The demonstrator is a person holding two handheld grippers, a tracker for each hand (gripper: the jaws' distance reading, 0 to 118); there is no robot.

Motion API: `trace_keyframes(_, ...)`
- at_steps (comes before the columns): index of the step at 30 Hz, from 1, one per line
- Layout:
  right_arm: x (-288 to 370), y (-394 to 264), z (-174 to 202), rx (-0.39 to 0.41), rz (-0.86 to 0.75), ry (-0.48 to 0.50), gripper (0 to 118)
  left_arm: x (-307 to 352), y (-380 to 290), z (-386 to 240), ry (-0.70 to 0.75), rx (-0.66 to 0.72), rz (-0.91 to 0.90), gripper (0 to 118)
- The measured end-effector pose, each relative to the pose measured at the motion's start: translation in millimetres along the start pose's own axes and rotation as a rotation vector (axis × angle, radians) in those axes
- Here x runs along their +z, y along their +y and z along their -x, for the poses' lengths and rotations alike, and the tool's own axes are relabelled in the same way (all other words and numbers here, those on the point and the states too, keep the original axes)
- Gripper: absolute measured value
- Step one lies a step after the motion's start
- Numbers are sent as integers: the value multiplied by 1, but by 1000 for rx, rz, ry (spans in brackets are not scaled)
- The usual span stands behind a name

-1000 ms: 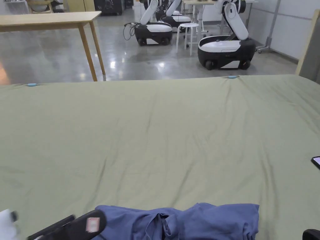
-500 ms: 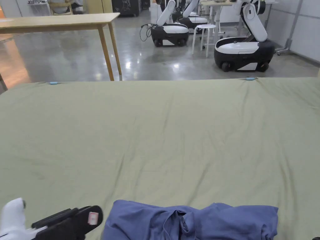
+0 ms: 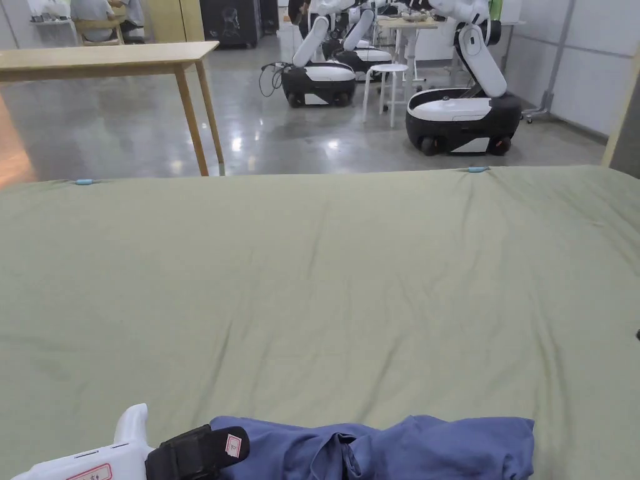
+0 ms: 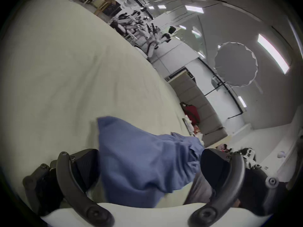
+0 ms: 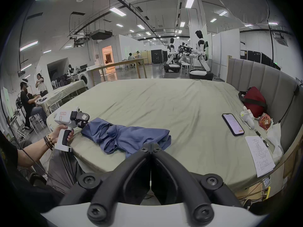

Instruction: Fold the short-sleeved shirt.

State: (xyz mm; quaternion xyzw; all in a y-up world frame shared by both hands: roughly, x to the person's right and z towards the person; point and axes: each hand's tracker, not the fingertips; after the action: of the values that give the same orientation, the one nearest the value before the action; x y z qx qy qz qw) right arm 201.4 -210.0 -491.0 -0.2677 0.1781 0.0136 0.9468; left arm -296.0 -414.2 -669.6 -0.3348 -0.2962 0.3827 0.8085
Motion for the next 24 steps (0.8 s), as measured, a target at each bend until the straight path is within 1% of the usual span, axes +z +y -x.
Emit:
trace_keyframes(1,0,0,0,-2,0,-1,0,-5,-3,-5,-31,23,18,117)
trace_keyframes(2,0,0,0,-2,-1,-1,0,-3,-7,-6,-27,17,21,115)
trace_keyframes(3,-1,0,0,-2,-1,0,0,-7,-9,-7,-23,-9,34,108)
trace_keyframes(4,-2,0,0,-1,0,0,0,-10,-12,-8,-20,-24,46,88)
trace_keyframes(5,-3,0,1,1,1,0,0,-12,-12,-8,0,-30,41,88)
trace_keyframes(6,-3,-1,1,3,3,2,0,-9,-11,-4,40,-42,37,76)
trace_keyframes(7,-3,-1,1,4,5,4,0,-9,-9,0,103,-55,23,46)
trace_keyframes(8,-3,-1,2,3,6,6,0,-12,-11,4,131,-70,36,21)
trace_keyframes(10,-4,-2,1,2,10,8,0,-13,-13,9,122,-68,61,21)
trace_keyframes(13,-3,-3,1,6,15,-9,0,-9,-6,4,112,-53,38,21)
trace_keyframes(15,-2,-3,-1,-3,12,-10,0,0,-1,3,122,-55,13,21)
trace_keyframes(17,-1,-2,-2,-4,8,-13,0,12,9,5,119,-22,-45,21)
trace_keyframes(22,-1,-1,-3,-4,-3,-7,0,88,27,29,213,14,-158,21)
trace_keyframes(24,-4,-1,-3,-4,-5,-1,0,119,30,42,293,36,-184,21)
